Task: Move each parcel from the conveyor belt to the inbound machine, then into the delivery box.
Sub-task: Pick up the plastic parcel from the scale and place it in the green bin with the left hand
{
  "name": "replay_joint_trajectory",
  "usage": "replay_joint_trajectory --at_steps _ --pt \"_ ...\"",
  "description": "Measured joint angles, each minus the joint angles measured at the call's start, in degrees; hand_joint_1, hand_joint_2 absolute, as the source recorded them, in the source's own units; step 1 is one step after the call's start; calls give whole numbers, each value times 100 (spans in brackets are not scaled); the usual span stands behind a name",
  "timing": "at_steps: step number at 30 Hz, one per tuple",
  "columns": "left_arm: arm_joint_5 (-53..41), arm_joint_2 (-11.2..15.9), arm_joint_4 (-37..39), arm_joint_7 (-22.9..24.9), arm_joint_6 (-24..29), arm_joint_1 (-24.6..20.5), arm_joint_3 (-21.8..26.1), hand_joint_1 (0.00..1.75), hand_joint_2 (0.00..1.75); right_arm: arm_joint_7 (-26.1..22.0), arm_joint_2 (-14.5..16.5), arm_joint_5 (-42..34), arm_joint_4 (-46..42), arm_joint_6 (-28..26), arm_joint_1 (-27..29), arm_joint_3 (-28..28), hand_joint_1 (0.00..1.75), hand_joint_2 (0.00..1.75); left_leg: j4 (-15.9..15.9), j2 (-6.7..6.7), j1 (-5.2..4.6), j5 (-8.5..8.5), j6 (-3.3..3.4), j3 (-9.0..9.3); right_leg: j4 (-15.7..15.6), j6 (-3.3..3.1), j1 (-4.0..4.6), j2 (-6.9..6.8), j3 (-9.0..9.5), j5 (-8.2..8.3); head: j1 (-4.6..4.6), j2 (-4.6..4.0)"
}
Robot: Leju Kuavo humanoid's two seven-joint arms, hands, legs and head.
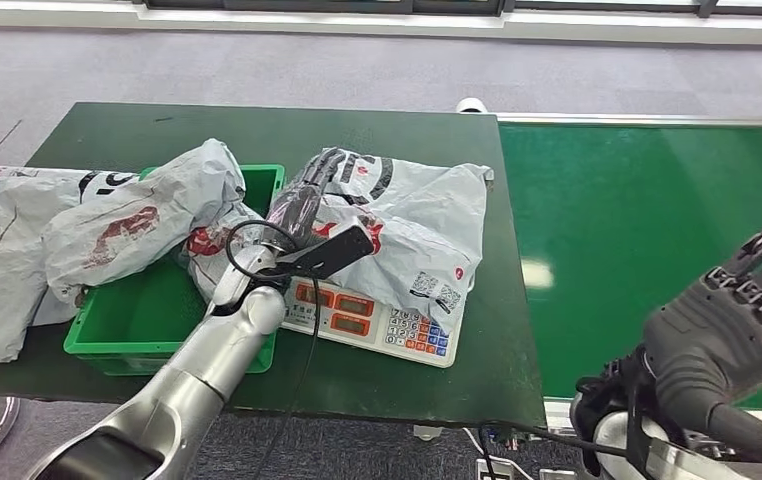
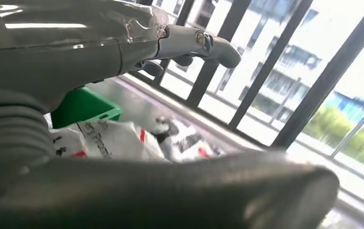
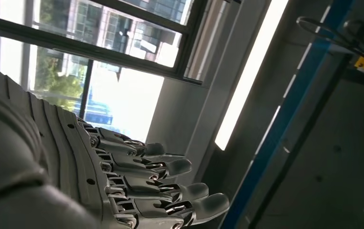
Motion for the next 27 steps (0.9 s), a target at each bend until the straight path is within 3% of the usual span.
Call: replay_joint_trajectory --at_steps 4,7,18,19,22,23,27 --pt "-599 -215 921 609 -829 -790 -314 0 175 -47 3 130 -214 2 -94 102 0 175 0 -10 1 6 0 -5 1 0 1 -8 3 2 1 -1" --pt "-938 -367 1427 882 -1380 -1136 -586 0 175 -56 33 294 -351 4 -142 226 0 175 -1 -6 1 5 -1 -2 2 -1 0 -5 4 3 1 -1" --pt "-1532 -554 2274 1403 -2335 -1290 -1222 0 175 -46 229 629 -737 4 -181 527 0 175 -3 -5 2 5 -1 -3 2 -1 1 -2 3 1 0 -1" --pt "-1559 -554 2316 1441 -2411 -1290 -1258 23 175 -40 244 641 -755 4 -183 552 0 175 -3 -5 2 5 -1 -2 2 -1 1 -3 4 1 0 -1" --pt "-1594 -552 2394 1488 -2543 -1292 -1332 154 175 -30 279 655 -780 4 -193 597 0 175 -3 -7 2 5 -1 0 2 -1 1 -4 8 2 0 -1" --pt "-1605 -552 2410 1487 -2562 -1292 -1350 175 175 -29 286 655 -783 4 -197 608 0 175 -3 -7 2 5 -1 1 2 -1 0 -5 10 2 1 -1" --pt "-1634 -555 2452 1441 -2571 -1298 -1430 175 175 -26 303 657 -789 4 -212 636 0 175 -3 -12 1 5 1 9 1 1 -1 -12 21 0 0 0"
